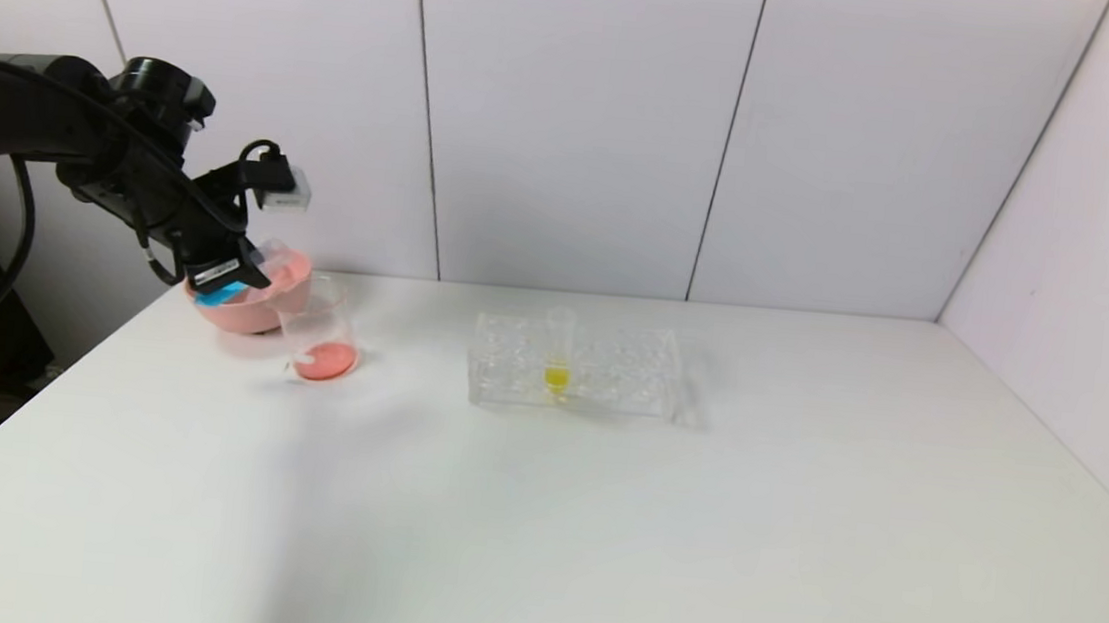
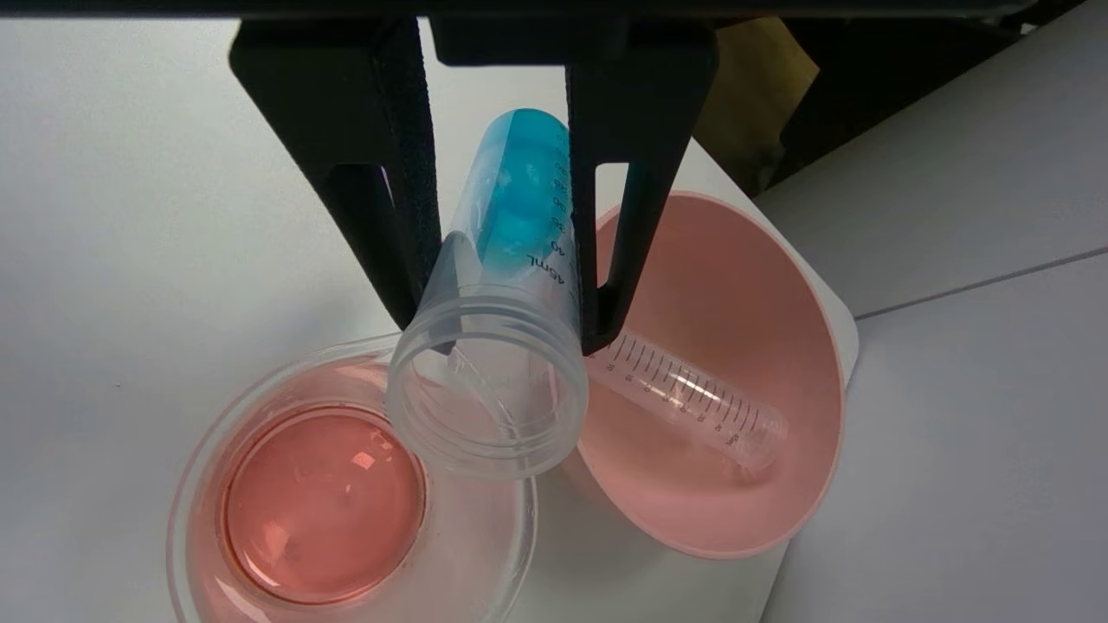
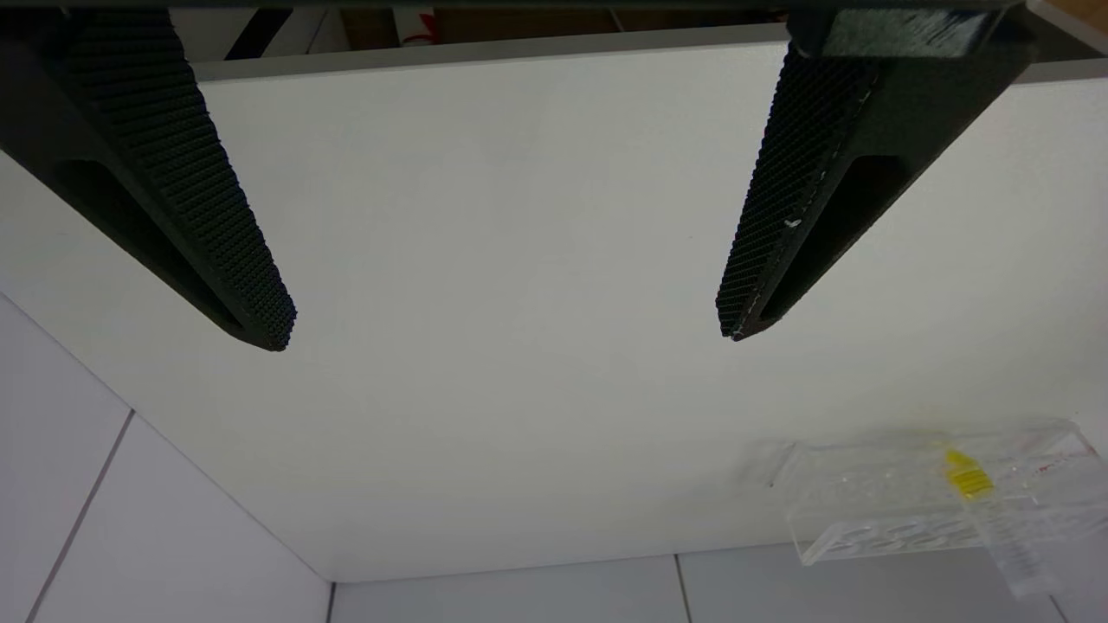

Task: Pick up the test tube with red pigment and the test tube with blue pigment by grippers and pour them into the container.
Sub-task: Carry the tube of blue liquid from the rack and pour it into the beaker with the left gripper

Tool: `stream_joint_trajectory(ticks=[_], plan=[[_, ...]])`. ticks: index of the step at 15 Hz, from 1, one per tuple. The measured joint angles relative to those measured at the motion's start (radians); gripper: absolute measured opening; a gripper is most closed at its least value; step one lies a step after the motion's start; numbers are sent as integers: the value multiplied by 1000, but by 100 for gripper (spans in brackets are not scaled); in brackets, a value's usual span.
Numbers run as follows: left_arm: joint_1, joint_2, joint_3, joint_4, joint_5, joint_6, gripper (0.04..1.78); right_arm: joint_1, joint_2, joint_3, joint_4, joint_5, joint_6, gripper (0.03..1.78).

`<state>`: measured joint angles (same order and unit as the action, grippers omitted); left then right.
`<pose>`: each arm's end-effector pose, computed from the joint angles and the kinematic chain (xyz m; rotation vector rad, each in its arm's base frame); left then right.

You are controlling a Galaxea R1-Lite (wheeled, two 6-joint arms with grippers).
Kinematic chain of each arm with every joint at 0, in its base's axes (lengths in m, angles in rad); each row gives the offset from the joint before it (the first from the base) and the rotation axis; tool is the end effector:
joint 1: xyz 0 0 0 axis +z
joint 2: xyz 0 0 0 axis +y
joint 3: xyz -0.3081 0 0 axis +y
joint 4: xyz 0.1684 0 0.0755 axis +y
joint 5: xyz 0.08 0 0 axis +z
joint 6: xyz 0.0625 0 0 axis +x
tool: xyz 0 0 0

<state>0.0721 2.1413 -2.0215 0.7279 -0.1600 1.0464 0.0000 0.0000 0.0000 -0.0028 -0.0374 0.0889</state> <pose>0.4360 0.0215 0.2079 0.8834 0.7128 -0.5099 0.0028 -0.0023 0.0759 0.0889 -0.0045 -0.0373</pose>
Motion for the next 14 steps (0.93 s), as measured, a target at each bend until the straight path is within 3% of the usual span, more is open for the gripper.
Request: stream_joint_trajectory(ticks=[3, 14], plan=[[-20, 0, 0, -18, 52, 29, 44, 0, 0, 0, 0, 0, 0, 177], [-65, -24, 1, 10, 106, 99, 44, 0, 0, 0, 0, 0, 0, 177]])
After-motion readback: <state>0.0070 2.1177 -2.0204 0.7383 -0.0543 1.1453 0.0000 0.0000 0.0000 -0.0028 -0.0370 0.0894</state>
